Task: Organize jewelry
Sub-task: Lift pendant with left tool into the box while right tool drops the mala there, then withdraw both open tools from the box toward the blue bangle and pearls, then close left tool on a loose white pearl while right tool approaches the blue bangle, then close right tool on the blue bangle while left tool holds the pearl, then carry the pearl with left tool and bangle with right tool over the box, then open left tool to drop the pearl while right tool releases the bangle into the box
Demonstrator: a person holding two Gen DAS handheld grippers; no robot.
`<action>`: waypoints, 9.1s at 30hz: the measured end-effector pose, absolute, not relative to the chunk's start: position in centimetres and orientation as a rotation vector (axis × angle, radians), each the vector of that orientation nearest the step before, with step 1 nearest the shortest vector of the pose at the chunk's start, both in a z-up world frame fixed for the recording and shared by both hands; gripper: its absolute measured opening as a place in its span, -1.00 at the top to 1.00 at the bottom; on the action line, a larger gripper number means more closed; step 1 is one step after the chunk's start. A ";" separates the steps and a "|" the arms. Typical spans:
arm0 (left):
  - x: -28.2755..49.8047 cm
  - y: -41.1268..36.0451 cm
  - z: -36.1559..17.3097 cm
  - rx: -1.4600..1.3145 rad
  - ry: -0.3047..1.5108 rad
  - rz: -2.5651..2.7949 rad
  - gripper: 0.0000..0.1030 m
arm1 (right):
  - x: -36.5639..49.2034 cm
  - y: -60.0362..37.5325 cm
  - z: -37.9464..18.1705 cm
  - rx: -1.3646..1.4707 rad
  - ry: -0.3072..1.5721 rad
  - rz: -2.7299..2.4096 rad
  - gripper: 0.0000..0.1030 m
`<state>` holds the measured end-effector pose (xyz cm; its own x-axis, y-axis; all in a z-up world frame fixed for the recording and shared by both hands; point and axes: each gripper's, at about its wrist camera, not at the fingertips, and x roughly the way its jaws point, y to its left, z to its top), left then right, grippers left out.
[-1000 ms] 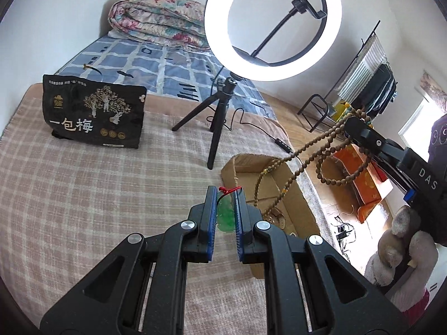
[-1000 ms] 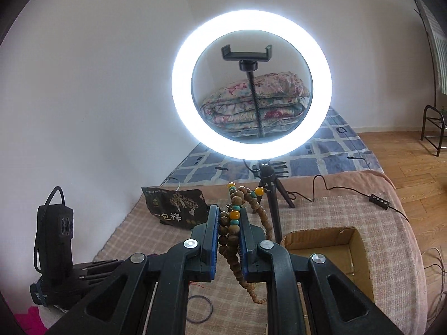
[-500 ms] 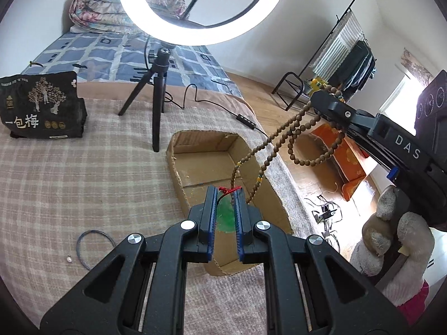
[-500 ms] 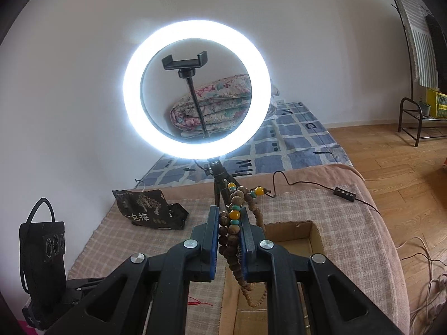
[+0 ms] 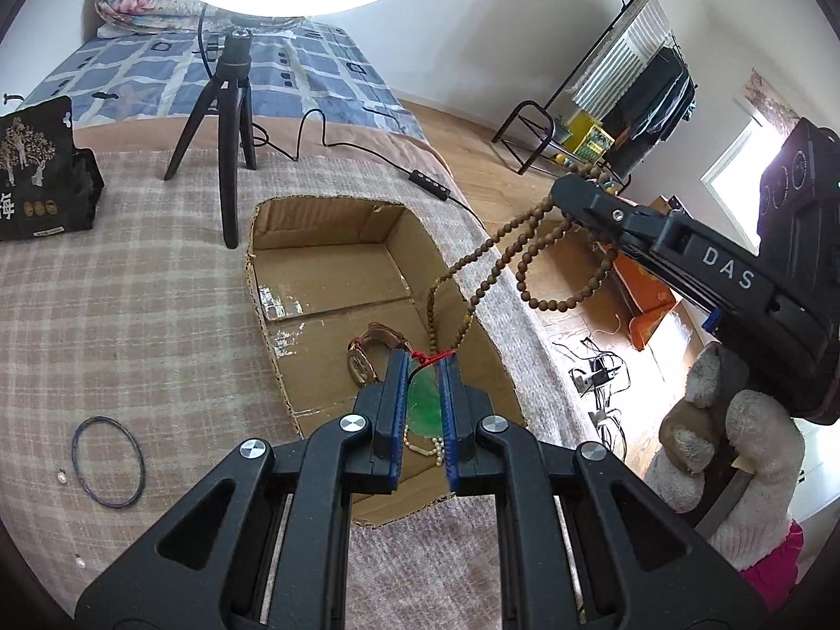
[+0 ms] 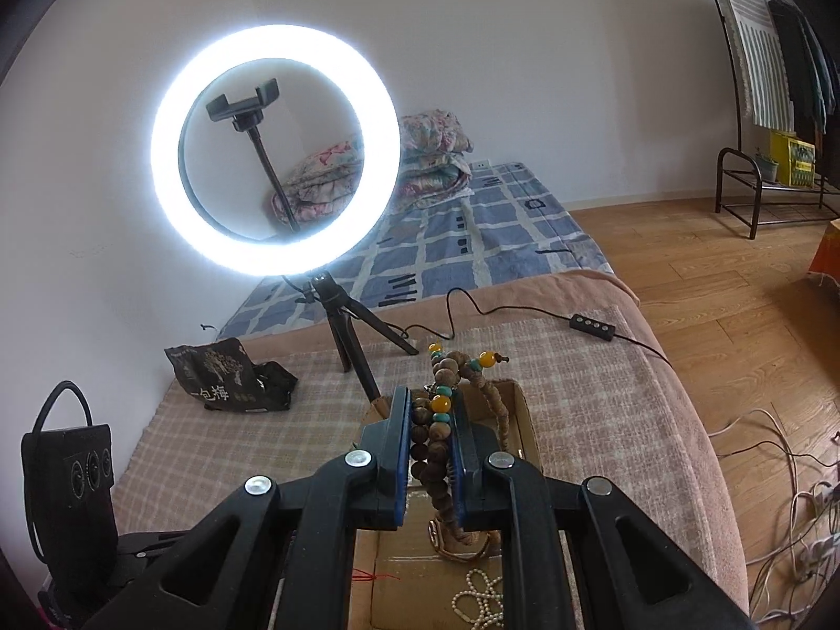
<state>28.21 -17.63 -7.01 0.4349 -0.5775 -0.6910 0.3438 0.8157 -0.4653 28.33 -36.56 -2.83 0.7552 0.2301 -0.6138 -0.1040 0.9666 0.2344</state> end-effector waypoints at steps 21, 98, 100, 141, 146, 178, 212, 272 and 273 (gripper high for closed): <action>28.0 -18.4 -9.0 -0.196 1.012 -0.555 0.12 | 29.7 -38.2 -6.6 0.239 0.794 0.118 -0.32; 19.0 5.4 -13.7 -0.191 1.000 -0.206 0.16 | 24.0 -17.6 -12.6 0.052 0.938 0.429 -0.77; 18.6 4.7 -14.4 -0.173 1.005 -0.214 0.20 | 24.3 -16.8 -13.3 0.033 0.950 0.437 -0.74; 17.7 3.8 -20.5 -0.204 1.063 -0.220 0.86 | 27.2 -9.3 -22.7 -0.271 1.042 0.531 -0.90; 18.3 3.8 -21.0 -0.204 1.074 -0.204 0.86 | 27.4 -9.1 -22.9 -0.285 1.038 0.527 -0.92; 18.4 4.5 -21.4 -0.208 1.037 -0.152 0.87 | 27.4 -8.5 -23.3 -0.344 1.035 0.506 -0.53; 18.8 1.6 -14.8 -0.248 0.907 -0.226 0.87 | 25.0 -14.5 -12.0 -0.161 0.827 0.493 -0.42; 24.6 -19.1 -12.2 -0.075 0.885 -0.518 0.17 | 33.5 -33.4 -11.4 0.043 0.860 0.162 -0.76; 24.5 -19.0 -12.1 -0.076 0.875 -0.518 0.04 | 33.5 -33.4 -11.4 0.045 0.858 0.157 -0.78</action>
<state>24.51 -19.04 -12.08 0.5266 -0.4630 -0.7130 0.4018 0.8746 -0.2713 33.52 -33.42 -11.36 0.6434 0.1559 -0.7495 -0.1199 0.9875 0.1025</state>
